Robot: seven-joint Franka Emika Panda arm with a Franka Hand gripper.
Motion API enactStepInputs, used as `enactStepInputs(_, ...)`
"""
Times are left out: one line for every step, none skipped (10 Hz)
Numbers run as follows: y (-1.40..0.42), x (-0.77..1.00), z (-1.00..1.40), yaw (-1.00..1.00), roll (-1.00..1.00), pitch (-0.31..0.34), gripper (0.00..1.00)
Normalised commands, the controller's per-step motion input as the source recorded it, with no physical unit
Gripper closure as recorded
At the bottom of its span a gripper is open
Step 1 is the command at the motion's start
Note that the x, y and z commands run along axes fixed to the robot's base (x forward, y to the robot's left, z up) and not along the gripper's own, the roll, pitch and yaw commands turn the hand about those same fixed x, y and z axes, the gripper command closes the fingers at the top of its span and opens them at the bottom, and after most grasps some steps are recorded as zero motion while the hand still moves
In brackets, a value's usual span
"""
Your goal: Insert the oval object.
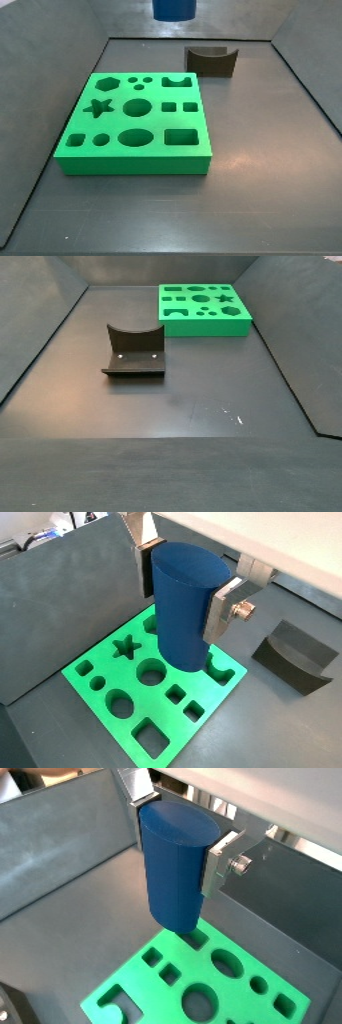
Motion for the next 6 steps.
enactStepInputs(-0.13,-0.51,-0.97,0.01,0.05,-0.15,1.0)
enactStepInputs(-0.21,-0.45,-0.93,0.01,0.01,-0.161,1.0)
enactStepInputs(-0.25,-0.45,-0.93,0.0,0.0,-0.157,1.0)
enactStepInputs(-0.3,-0.45,-0.92,0.0,0.0,-0.153,1.0)
enactStepInputs(-0.37,-0.26,-0.79,0.06,0.0,-0.219,1.0)
enactStepInputs(-0.48,-0.15,-0.73,0.04,0.0,-0.254,1.0)
